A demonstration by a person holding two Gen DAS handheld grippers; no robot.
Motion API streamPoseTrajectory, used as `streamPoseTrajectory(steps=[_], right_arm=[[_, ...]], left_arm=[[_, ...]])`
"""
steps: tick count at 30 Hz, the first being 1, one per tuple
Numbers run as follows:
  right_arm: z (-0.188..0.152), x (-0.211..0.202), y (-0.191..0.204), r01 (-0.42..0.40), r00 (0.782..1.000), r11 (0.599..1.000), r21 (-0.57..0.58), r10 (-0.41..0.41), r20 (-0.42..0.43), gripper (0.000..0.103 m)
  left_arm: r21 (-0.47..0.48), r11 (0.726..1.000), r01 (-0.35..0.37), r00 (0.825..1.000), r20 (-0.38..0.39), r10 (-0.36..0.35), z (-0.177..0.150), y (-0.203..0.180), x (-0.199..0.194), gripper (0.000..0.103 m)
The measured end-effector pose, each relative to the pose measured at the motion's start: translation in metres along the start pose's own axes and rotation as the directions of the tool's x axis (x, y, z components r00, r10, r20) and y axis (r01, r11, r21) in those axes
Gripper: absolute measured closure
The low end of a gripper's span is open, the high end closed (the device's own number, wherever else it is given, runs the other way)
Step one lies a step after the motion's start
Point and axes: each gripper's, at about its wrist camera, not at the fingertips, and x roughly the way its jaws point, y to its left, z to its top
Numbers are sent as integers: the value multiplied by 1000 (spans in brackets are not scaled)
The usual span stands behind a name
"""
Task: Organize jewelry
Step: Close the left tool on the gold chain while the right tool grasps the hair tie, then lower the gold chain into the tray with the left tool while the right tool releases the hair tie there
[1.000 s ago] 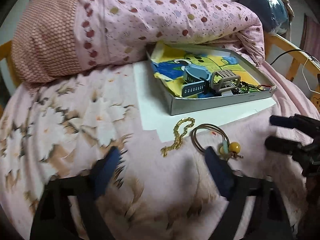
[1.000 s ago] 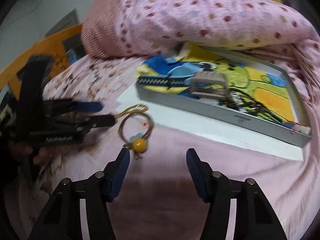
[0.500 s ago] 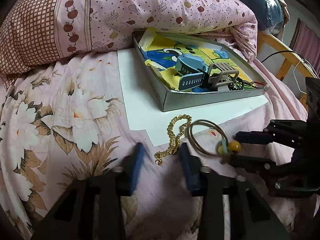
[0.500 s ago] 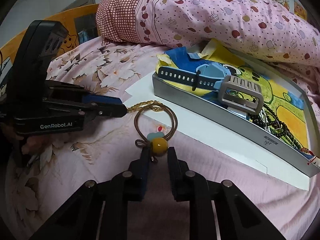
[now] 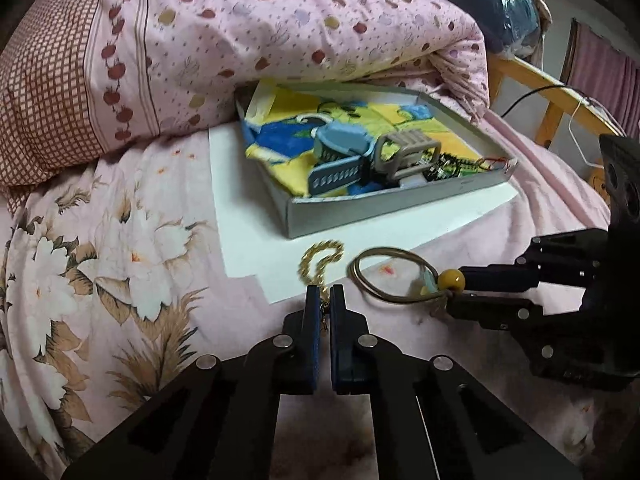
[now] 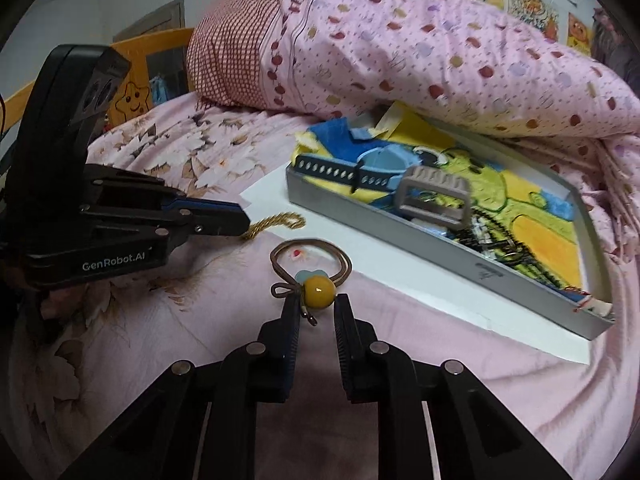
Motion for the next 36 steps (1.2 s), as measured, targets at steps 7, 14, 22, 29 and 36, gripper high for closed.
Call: streamPoseTrajectory(steps=[7, 14, 22, 29, 36], right_arm=[[-2, -26, -20, 10, 997, 999, 47, -13, 71, 86], [1, -49, -42, 7, 990, 995, 104, -21, 140, 86], [6, -67, -57, 8, 975, 995, 100, -30, 220, 86], [17, -83, -79, 39, 955, 993, 109, -69, 289, 86], [25, -84, -105, 67, 949, 987, 143, -108, 296, 86]], left_arm=[[-28, 999, -37, 999, 35, 38, 9, -17, -13, 101], [-102, 994, -41, 998, 47, 46, 30, -18, -34, 101], [-46, 995, -90, 994, 50, 93, 64, -33, -51, 101], [-34, 995, -89, 991, 101, 92, 97, -54, -55, 101], [-26, 998, -65, 976, 208, 69, 144, -76, -64, 101]])
